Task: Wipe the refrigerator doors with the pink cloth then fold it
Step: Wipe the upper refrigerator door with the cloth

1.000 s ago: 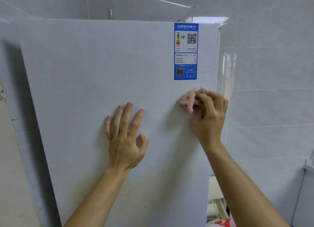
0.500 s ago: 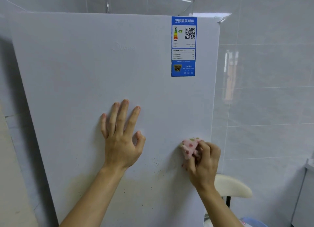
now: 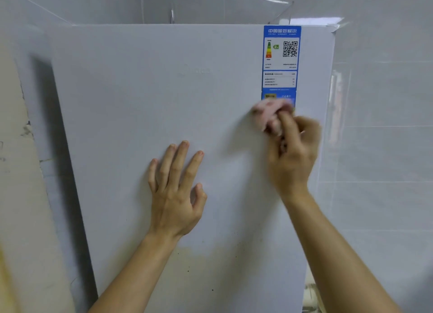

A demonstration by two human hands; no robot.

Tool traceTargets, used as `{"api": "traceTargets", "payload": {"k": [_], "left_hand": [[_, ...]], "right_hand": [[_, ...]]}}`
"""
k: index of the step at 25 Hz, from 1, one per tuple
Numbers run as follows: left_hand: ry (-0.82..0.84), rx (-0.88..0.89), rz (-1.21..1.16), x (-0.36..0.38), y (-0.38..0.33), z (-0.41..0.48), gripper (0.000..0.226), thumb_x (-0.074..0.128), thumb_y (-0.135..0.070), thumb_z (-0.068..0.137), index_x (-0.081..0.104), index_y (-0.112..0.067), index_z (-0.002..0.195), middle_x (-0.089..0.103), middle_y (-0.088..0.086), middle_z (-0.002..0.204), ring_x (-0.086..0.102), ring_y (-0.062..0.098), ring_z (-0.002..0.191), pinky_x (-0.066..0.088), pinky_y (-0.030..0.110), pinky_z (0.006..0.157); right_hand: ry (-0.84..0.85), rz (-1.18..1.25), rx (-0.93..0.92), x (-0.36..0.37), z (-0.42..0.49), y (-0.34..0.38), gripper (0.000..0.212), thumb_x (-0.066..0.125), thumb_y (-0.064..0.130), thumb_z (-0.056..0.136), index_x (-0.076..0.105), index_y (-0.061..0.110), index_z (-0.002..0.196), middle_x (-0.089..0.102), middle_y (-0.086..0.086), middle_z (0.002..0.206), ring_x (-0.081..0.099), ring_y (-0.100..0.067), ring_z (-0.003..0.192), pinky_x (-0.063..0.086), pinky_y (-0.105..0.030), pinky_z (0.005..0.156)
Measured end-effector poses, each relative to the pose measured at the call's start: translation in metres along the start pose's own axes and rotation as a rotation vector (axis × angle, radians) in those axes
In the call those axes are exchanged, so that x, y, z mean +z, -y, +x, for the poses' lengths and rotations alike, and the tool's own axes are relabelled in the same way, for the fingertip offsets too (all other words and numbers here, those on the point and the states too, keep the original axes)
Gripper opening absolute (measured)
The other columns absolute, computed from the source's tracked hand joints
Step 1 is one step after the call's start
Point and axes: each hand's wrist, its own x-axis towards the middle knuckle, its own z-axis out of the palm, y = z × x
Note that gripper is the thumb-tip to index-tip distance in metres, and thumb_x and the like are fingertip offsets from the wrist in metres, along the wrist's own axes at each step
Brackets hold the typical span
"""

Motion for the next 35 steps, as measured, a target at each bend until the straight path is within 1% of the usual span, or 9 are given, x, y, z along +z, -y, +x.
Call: {"api": "traceTargets", "payload": {"k": [6, 9, 13, 16, 21, 23, 27, 30, 35], "left_hand": [[0.017, -0.026, -0.021, -0.004, 0.004, -0.006, 0.065, 0.053, -0.022, 0.092, 0.046, -0.015, 0.156, 0.03, 0.011, 0.17, 0.024, 0.03, 0.16, 0.016, 0.058, 0.128], [0.017, -0.032, -0.027, -0.007, 0.01, -0.006, 0.064, 0.05, -0.022, 0.094, 0.045, -0.014, 0.157, 0.029, 0.012, 0.17, 0.022, 0.03, 0.16, 0.015, 0.058, 0.128], [0.009, -0.057, -0.019, -0.013, 0.023, -0.004, 0.063, 0.049, -0.023, 0.094, 0.045, -0.013, 0.156, 0.029, 0.012, 0.17, 0.022, 0.031, 0.16, 0.014, 0.058, 0.128], [0.008, -0.057, -0.01, -0.019, 0.035, -0.004, 0.063, 0.048, -0.023, 0.094, 0.044, -0.012, 0.156, 0.03, 0.013, 0.17, 0.022, 0.031, 0.16, 0.013, 0.057, 0.129], [0.025, -0.077, 0.001, -0.024, 0.056, -0.009, 0.068, 0.048, -0.022, 0.092, 0.04, -0.008, 0.158, 0.028, 0.014, 0.17, 0.02, 0.033, 0.16, 0.014, 0.06, 0.128], [0.039, -0.057, 0.003, -0.025, 0.063, -0.017, 0.063, 0.045, -0.019, 0.097, 0.039, -0.008, 0.159, 0.026, 0.014, 0.171, 0.018, 0.033, 0.161, 0.017, 0.063, 0.125], [0.044, -0.032, -0.005, -0.028, 0.074, -0.025, 0.061, 0.045, -0.016, 0.097, 0.041, -0.011, 0.158, 0.028, 0.013, 0.171, 0.02, 0.032, 0.16, 0.019, 0.064, 0.125], [0.026, -0.039, -0.003, -0.032, 0.08, -0.021, 0.062, 0.046, -0.017, 0.094, 0.044, -0.011, 0.156, 0.029, 0.013, 0.17, 0.021, 0.032, 0.16, 0.017, 0.061, 0.127], [0.009, -0.075, 0.015, -0.042, 0.102, -0.014, 0.061, 0.045, -0.02, 0.097, 0.042, -0.012, 0.158, 0.028, 0.013, 0.17, 0.02, 0.031, 0.16, 0.014, 0.057, 0.129]], "right_hand": [[0.332, 0.033, -0.354, -0.024, -0.141, 0.014, 0.028, 0.067, 0.019, 0.096, 0.061, 0.016, 0.123, 0.052, -0.003, 0.118, 0.054, -0.026, 0.096, 0.05, -0.037, 0.081], [0.42, -0.001, -0.473, -0.025, -0.132, 0.012, 0.034, 0.071, 0.01, 0.088, 0.063, 0.017, 0.12, 0.056, 0.0, 0.114, 0.057, -0.026, 0.09, 0.05, -0.039, 0.076], [0.181, 0.016, -0.247, -0.002, -0.05, 0.025, 0.032, 0.074, -0.004, 0.088, 0.075, 0.007, 0.118, 0.068, -0.011, 0.108, 0.056, -0.029, 0.096, 0.046, -0.038, 0.087], [0.025, 0.035, -0.04, 0.028, -0.021, 0.057, 0.025, 0.072, -0.003, 0.09, 0.077, 0.004, 0.113, 0.054, -0.005, 0.093, 0.046, -0.025, 0.086, 0.043, -0.034, 0.073], [0.2, 0.087, -0.25, 0.031, -0.122, 0.091, 0.021, 0.059, 0.002, 0.101, 0.079, 0.006, 0.105, 0.056, -0.008, 0.08, 0.045, -0.026, 0.071, 0.043, -0.038, 0.06], [0.297, 0.071, -0.315, 0.023, -0.156, 0.094, 0.018, 0.07, -0.002, 0.093, 0.08, 0.009, 0.103, 0.056, -0.005, 0.076, 0.043, -0.023, 0.067, 0.043, -0.038, 0.055], [0.326, 0.045, -0.423, 0.019, -0.13, 0.089, 0.022, 0.059, 0.009, 0.104, 0.081, 0.011, 0.106, 0.061, -0.004, 0.087, 0.051, -0.026, 0.077, 0.039, -0.037, 0.067], [0.107, 0.008, -0.21, 0.033, -0.062, 0.09, 0.025, 0.056, 0.014, 0.105, 0.081, 0.012, 0.107, 0.054, -0.005, 0.105, 0.052, -0.028, 0.092, 0.046, -0.039, 0.078], [-0.023, 0.062, 0.065, 0.071, -0.044, 0.125, 0.017, 0.073, 0.005, 0.093, 0.078, 0.005, 0.109, 0.06, -0.01, 0.098, 0.054, -0.027, 0.089, 0.052, -0.045, 0.074]]}}
